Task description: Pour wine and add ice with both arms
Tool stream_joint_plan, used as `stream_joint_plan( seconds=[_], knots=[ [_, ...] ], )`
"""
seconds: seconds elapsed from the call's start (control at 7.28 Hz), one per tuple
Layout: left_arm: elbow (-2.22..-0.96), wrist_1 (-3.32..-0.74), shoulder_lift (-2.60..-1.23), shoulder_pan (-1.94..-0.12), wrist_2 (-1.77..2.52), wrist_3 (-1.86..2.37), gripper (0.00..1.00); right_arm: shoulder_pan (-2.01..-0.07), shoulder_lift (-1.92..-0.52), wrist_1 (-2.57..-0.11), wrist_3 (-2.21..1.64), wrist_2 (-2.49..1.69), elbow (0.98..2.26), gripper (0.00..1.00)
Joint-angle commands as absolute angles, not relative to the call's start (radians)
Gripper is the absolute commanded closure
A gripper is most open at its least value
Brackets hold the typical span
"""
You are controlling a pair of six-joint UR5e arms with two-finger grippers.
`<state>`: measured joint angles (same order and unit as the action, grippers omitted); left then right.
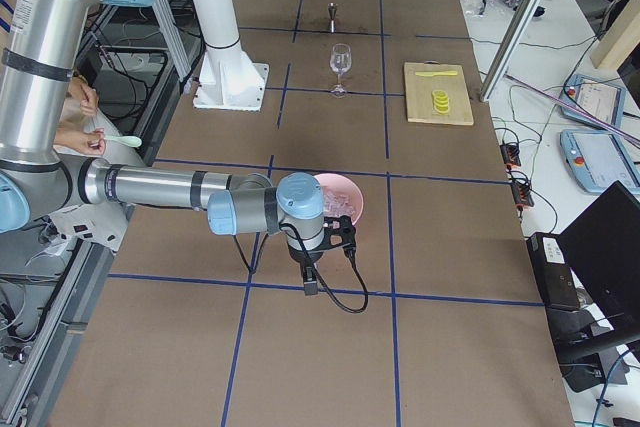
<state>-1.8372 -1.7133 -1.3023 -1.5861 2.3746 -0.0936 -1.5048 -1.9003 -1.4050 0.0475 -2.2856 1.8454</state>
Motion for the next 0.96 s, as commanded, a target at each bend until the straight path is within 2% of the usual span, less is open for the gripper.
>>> stream_joint_plan(
  seconds=[0.0, 0.82],
  knots=[
    [-1.841, -1.713, -1.299, -1.586, 2.373, -0.095, 0.0, -1.505, -1.901, -1.405, 0.048, -2.286, 1.847, 0.0],
    [-1.853, -1.732, -1.308, -1.594, 2.308, -0.092, 0.0, -1.503, -1.878, -1.404, 0.035, -2.292, 1.904, 0.0]
  ],
)
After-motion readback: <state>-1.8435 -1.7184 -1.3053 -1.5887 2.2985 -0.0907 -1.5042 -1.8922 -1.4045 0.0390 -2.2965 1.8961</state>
